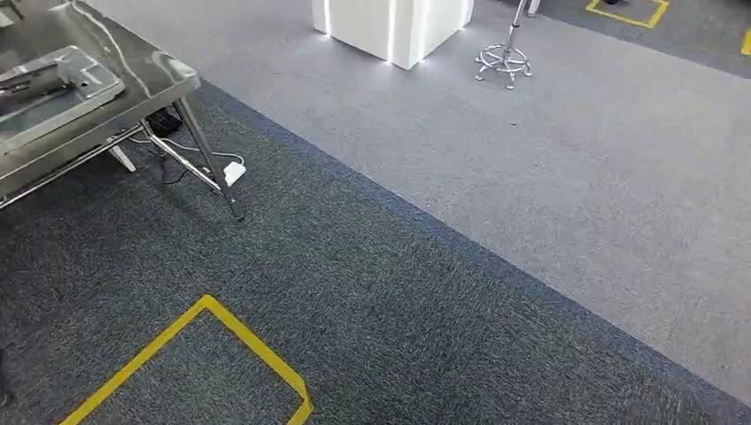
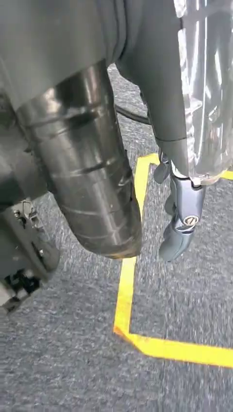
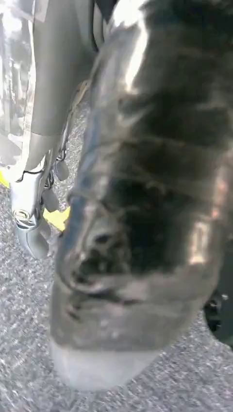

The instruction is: Take the parts from the cabinet and place them on the table.

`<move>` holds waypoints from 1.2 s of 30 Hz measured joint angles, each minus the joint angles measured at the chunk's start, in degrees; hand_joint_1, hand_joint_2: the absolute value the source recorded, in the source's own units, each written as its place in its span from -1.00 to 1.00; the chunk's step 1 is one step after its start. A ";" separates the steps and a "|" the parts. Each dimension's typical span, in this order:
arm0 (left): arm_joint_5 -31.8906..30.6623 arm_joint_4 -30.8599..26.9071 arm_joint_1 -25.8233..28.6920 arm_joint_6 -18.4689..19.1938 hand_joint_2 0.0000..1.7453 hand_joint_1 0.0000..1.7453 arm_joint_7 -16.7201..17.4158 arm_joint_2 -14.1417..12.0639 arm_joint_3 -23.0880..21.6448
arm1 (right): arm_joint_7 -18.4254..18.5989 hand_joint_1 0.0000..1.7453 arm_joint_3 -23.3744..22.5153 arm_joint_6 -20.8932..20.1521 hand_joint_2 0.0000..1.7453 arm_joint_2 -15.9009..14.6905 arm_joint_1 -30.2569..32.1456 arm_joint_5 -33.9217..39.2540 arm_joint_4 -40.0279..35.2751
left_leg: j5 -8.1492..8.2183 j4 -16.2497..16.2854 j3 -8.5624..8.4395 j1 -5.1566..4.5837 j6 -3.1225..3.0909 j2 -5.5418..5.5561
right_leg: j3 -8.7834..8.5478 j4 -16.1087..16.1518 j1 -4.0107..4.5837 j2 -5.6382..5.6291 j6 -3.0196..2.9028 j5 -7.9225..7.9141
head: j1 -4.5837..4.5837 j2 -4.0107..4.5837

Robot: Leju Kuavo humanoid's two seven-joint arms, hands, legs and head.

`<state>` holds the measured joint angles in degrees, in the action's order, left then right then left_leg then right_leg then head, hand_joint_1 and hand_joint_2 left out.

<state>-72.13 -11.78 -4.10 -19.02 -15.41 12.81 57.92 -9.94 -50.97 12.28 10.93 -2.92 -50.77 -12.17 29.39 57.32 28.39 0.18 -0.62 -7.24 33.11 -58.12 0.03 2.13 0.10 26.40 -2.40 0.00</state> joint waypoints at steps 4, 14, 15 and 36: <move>0.09 0.02 0.25 0.00 -1.00 -1.00 -0.07 0.00 0.07 | 0.20 -1.00 0.02 -0.02 -1.00 0.00 -0.21 -0.15 0.00 | 6.76 10.86 4.90 0.52 0.76 6.43 | -0.19 0.62 -0.51 -2.31 -1.29 -0.63 | 0.02 0.00; 0.07 0.02 0.32 -0.26 -1.00 -1.00 0.28 -0.09 0.50 | 0.37 -1.00 0.04 -0.85 -1.00 0.09 -0.11 -0.26 0.04 | -0.67 1.33 2.42 0.13 -0.66 10.76 | 0.80 -0.58 -0.54 -9.40 0.21 -0.57 | 0.02 0.00; 0.04 0.02 0.35 -0.33 -1.00 -1.00 0.31 -0.09 0.52 | 0.37 -1.00 0.04 -0.85 -1.00 0.09 0.09 -0.28 0.09 | -0.91 1.11 1.96 0.09 -0.96 10.20 | 0.93 -0.38 -0.63 -9.96 0.65 -0.74 | -0.02 0.00; 0.13 0.02 0.39 -0.41 -1.00 -1.00 0.66 -0.07 0.96 | 0.77 -1.00 0.09 -0.70 -1.00 0.07 -0.18 -1.01 0.09 | 9.06 17.02 7.63 0.68 0.95 6.68 | 0.22 -0.07 -0.61 -3.54 -1.28 -0.42 | 0.02 0.00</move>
<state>-72.00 -11.76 -3.70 -19.43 -14.75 12.74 58.88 -9.18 -50.88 11.58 10.99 -3.10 -51.78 -12.09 38.44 74.33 36.02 0.85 0.32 -0.56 33.33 -58.20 -0.58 -1.41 -1.18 25.98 -2.38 0.00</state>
